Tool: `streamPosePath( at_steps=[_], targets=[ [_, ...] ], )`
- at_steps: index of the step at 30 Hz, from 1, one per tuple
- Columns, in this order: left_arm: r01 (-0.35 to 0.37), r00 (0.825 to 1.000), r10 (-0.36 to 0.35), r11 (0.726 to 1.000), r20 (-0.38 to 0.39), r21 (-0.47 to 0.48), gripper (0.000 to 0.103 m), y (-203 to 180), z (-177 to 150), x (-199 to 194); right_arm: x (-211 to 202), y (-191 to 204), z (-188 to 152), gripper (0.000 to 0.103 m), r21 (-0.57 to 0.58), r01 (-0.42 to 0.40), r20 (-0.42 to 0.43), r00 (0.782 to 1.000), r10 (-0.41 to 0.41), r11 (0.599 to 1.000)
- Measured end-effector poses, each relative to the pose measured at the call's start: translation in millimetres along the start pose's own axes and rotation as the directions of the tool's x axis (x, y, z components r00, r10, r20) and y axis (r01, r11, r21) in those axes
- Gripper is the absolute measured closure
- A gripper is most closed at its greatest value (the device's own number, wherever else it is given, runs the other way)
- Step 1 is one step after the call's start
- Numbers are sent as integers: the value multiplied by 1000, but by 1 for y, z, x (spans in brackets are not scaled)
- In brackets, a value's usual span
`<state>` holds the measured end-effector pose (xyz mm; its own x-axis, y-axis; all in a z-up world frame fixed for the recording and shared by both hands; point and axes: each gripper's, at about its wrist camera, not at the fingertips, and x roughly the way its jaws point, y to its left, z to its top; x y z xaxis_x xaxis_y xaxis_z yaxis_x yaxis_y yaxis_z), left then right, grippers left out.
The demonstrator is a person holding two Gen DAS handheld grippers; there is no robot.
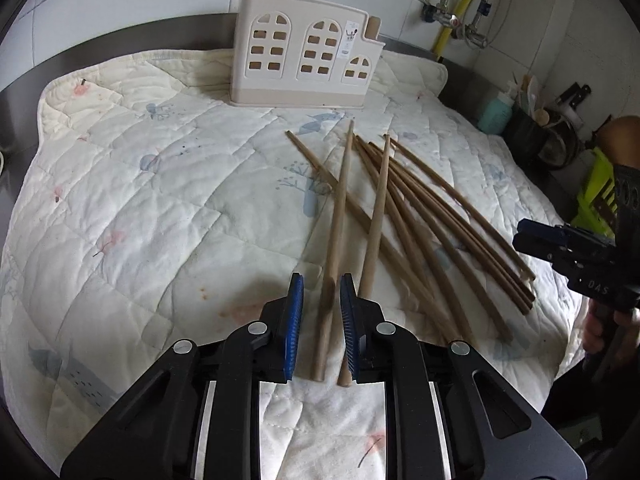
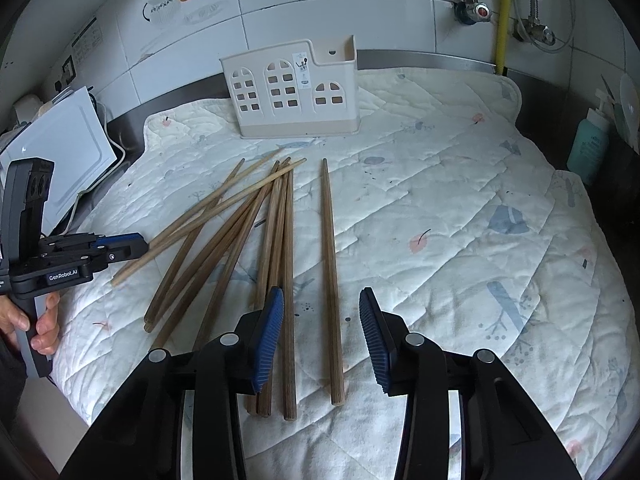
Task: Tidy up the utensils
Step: 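Lower the left tool onto one wooden chopstick and close it while the right tool grasps another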
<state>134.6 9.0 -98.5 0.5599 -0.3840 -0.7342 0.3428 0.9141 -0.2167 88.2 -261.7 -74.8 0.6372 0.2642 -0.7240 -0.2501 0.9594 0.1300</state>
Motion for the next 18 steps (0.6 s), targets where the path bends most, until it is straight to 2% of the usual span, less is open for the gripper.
streamPosePath(
  at_steps=[2, 7, 12, 18],
  targets=[
    [-6, 1000, 6, 1000, -9, 12, 85, 0, 0, 2, 2, -1, 0, 65, -1, 4, -5, 1000, -4, 1000],
    [-8, 1000, 9, 1000, -18, 23, 85, -2, 0, 6, 8, -4, -3, 75, 11, 5, -20, 1000, -5, 1000],
    [-43, 999, 44, 998, -20, 44, 85, -8, 0, 9, 11, -7, -5, 83, 22, 13, -25, 1000, -12, 1000],
    [-61, 998, 63, 996, -26, 59, 85, -9, 0, 11, 14, -9, -6, 88, 23, 16, -35, 999, -15, 1000]
  ],
)
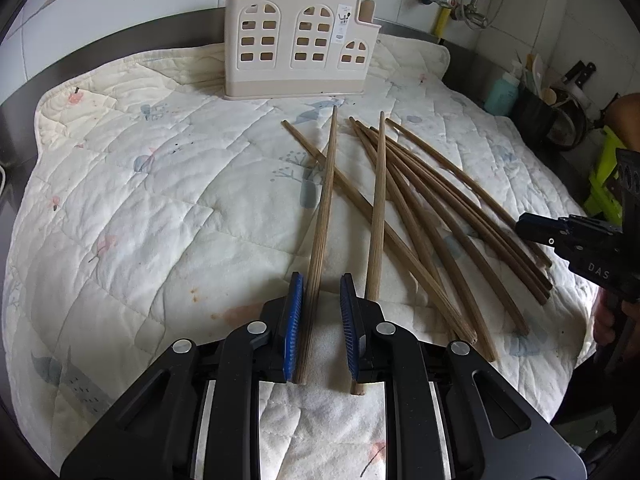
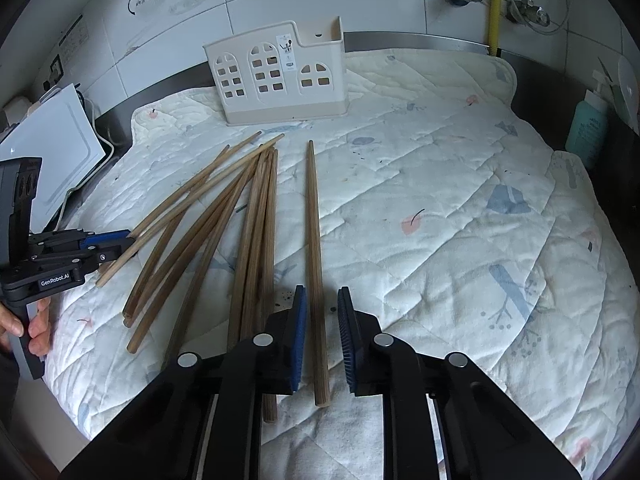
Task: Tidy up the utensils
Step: 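Lower the left tool onto one wooden chopstick and close it while the right tool grasps another, then lift the held chopstick with the left tool toward the white holder while the right tool carries its own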
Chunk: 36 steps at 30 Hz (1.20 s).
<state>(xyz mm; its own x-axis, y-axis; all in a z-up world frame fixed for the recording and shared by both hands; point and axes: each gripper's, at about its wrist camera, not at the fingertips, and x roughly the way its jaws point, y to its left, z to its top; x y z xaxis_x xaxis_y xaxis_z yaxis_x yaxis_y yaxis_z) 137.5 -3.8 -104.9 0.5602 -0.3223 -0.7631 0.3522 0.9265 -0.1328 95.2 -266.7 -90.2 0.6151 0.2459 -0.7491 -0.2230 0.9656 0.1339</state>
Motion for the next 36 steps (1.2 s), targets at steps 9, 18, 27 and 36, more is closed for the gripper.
streamPosePath(
  at_steps=[9, 18, 27, 36],
  targets=[
    [-42, 999, 42, 999, 15, -19, 90, -2, -1, -2, 4, 3, -4, 94, -18, 26, 3, 1000, -26, 999],
    [-66, 998, 67, 997, 20, -48, 94, -4, -1, -1, -6, 3, -5, 96, -7, 34, 29, 999, -34, 999],
    [-72, 994, 76, 996, 74, -51, 98, -11, -2, -18, -47, 7, 9, 96, -38, 56, 130, 990, -51, 998],
    [-49, 991, 56, 997, 125, -62, 98, -11, 1, -40, -76, 8, 32, 97, -61, 31, 201, 979, -18, 998]
  ],
)
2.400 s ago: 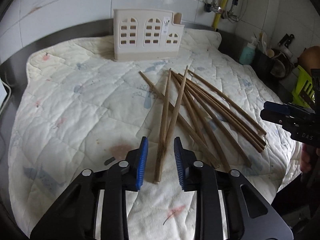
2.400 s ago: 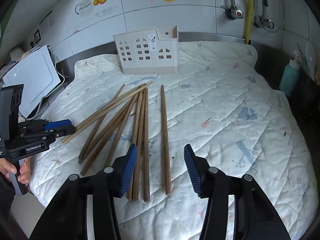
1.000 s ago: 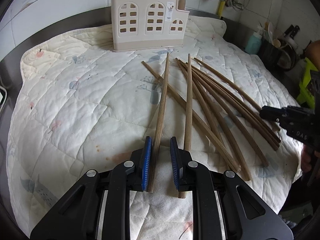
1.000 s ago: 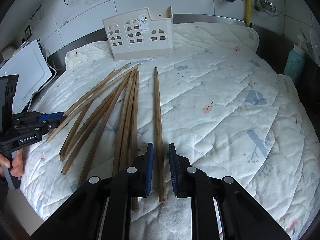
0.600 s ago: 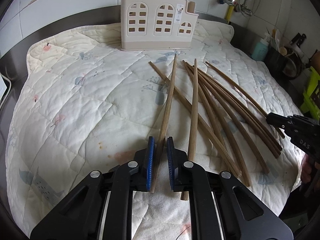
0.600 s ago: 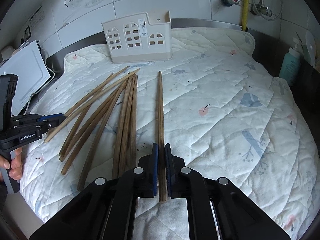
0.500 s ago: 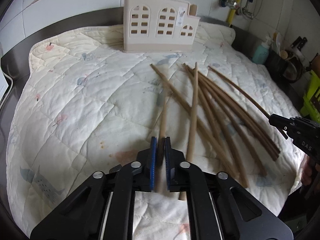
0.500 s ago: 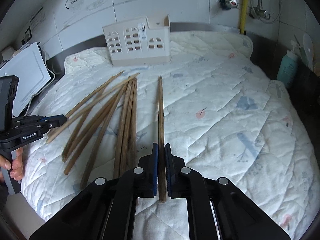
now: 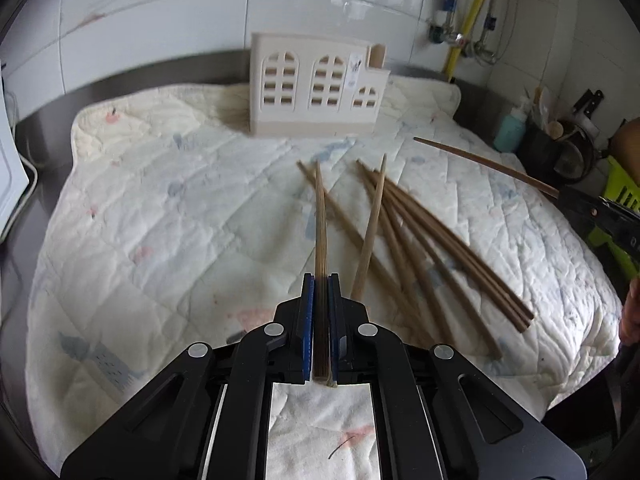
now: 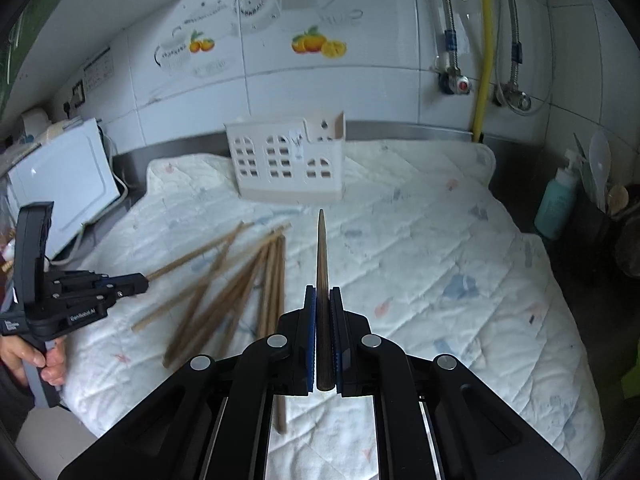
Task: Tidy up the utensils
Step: 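Lift the held chopstick with the left tool toward the white holder while the right tool carries its own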
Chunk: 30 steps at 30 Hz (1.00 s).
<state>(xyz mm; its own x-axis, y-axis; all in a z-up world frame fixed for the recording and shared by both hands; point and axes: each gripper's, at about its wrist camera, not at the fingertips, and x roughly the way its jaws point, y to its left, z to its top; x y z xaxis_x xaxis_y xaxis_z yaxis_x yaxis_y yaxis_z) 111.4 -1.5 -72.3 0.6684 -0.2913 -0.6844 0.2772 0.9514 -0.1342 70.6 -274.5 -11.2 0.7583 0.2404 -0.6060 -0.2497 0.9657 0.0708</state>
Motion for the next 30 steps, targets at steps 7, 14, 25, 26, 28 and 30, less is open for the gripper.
streamPosePath(
  at_steps=[7, 14, 25, 26, 28, 30],
  targets=[
    [15, 1000, -16, 1000, 10, 14, 98, 1, 16, -15, -1, 6, 14, 96, -62, 2, -17, 1000, -3, 998],
    [7, 1000, -8, 1000, 18, 18, 98, 4, 24, -19, 8, 6, 0, 96, -65, 1, -76, 997, -6, 998],
    [15, 999, -16, 1000, 28, 8, 98, 3, 24, -23, -9, 3, -18, 96, -19, 6, -6, 1000, -6, 1000],
    [19, 999, -19, 1000, 27, 9, 98, 2, 25, -23, -10, 4, -17, 96, -15, 8, 6, 1000, -8, 1000],
    [18, 999, -19, 1000, 28, 14, 98, 0, 25, -23, -13, 4, -16, 96, 0, -6, 33, 999, 6, 1000],
    [20, 999, -21, 1000, 33, 15, 98, -1, 26, -25, -14, 5, -12, 96, 4, -14, 48, 999, 13, 1000]
  ],
)
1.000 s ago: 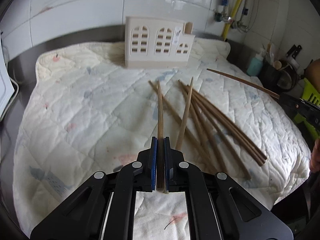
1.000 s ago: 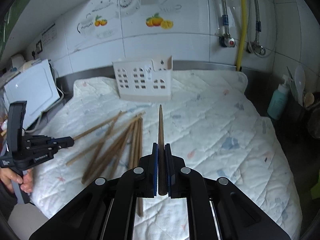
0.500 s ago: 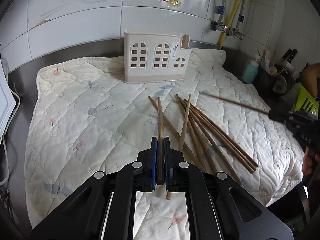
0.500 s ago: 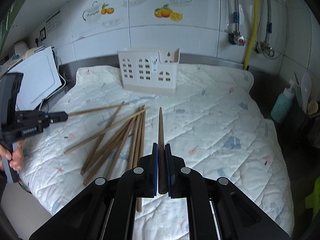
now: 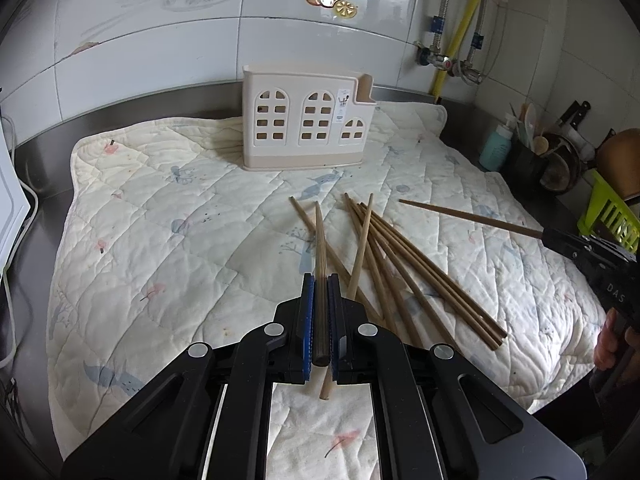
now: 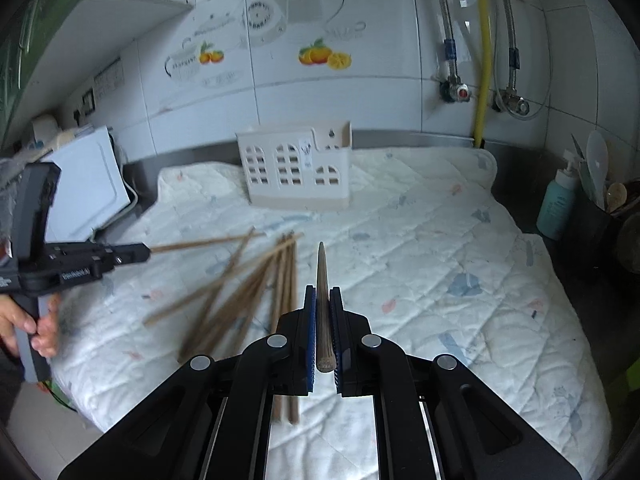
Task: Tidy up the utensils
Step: 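Lift the held chopstick with the left tool toward the white holder while the right tool carries its own, then insert the chopstick into the holder and open the left tool while the right tool releases its own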
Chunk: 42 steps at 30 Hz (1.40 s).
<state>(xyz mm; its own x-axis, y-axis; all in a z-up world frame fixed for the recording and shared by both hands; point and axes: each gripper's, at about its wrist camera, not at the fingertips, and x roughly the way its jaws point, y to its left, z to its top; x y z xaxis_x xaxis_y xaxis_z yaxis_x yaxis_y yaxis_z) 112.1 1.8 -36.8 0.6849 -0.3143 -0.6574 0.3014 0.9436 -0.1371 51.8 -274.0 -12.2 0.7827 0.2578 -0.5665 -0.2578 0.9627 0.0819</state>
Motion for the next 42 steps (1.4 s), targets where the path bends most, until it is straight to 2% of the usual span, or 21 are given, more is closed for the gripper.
streamPosePath(
  at_steps=[7, 17, 29, 36, 42],
  targets=[
    [14, 1000, -14, 1000, 22, -9, 98, 4, 10, -7, -3, 3, 22, 96, -36, 4, 28, 1000, -3, 999],
    [-6, 996, 4, 1000, 91, 18, 98, 5, 46, -20, -6, 0, 80, 96, -110, -28, 43, 999, 33, 994],
    [-18, 981, 12, 999, 193, 32, 99, 5, 87, -50, 1, 1, 119, 96, -164, -44, 39, 998, 51, 985],
    [-51, 957, 27, 996, 289, 76, 98, -6, 134, -77, 13, -8, 164, 96, -161, -45, 20, 999, 49, 986],
    [-92, 917, 46, 991, 397, 98, 99, -15, 187, -93, 27, -11, 202, 96, -165, -44, 9, 999, 46, 985]
  ],
)
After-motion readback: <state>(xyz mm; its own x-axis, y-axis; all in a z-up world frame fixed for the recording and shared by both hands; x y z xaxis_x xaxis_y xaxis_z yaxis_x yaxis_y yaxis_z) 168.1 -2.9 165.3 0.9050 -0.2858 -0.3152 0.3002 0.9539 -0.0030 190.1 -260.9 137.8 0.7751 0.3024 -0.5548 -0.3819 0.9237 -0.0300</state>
